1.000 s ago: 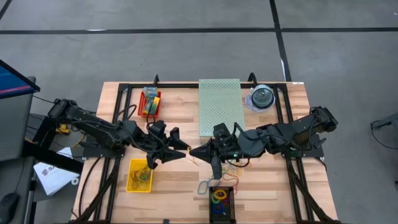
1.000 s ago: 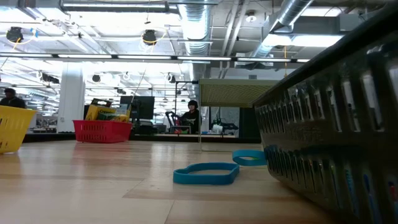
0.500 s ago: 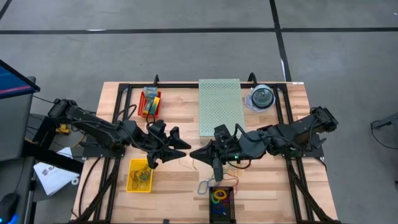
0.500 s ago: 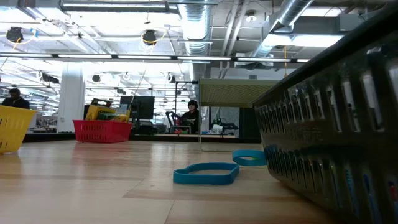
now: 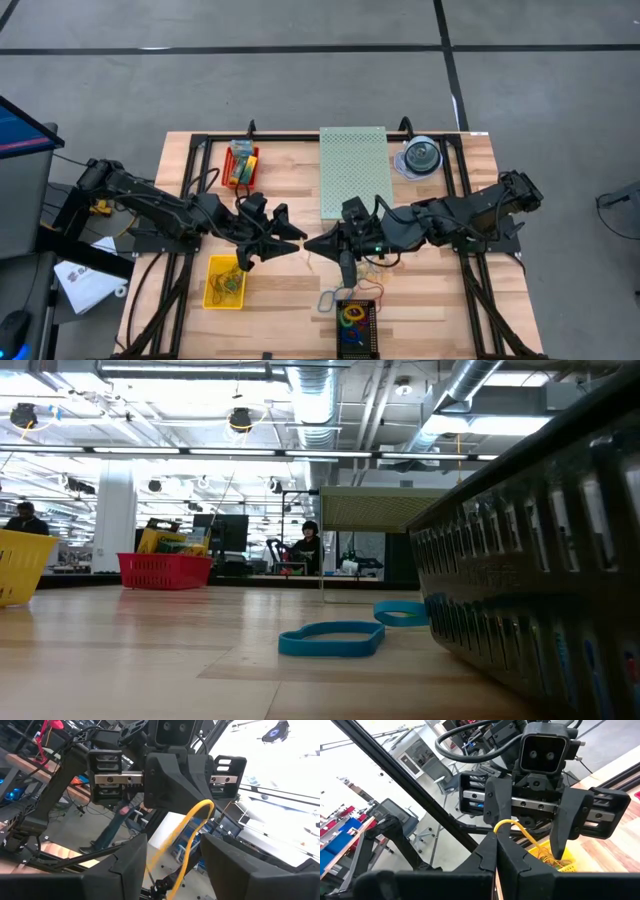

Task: Pick & Place Office Desk Supplies
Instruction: Put the yellow rubber band into the yellow bin

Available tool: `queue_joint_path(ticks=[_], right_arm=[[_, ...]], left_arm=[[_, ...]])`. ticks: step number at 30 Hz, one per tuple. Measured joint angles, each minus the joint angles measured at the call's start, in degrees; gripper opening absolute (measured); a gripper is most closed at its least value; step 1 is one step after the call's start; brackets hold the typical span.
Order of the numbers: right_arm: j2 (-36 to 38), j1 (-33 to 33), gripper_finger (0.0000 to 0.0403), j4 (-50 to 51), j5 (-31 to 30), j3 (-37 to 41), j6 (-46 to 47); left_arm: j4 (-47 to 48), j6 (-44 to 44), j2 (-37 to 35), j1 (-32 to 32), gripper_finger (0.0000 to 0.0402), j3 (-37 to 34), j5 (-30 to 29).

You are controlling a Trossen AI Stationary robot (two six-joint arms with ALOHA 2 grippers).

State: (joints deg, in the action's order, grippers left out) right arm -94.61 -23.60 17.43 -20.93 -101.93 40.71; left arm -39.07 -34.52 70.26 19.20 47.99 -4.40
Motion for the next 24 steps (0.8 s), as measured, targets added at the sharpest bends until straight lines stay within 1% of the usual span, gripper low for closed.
queue_joint_path(ticks=[6,16,20,24], right_arm=[[0.0,0.4,0.0,0.0,0.0,0.0,0.0],[0.0,1.0,0.0,0.1,0.1,0.0,0.2],[0.0,0.9,0.0,0.1,0.1,0.0,0.2],[0.0,0.9,0.0,0.0,0.1,0.0,0.2]], left_arm=[[0.0,0.0,0.0,0.0,0.0161,0.0,1.3],[0.0,0.0,0.0,0.0,0.0132,0.0,1.3],[0.0,0.1,0.0,0.0,0.0097,0.0,1.3],[0.0,0.9,0.0,0.0,0.0037,0.0,1.3]])
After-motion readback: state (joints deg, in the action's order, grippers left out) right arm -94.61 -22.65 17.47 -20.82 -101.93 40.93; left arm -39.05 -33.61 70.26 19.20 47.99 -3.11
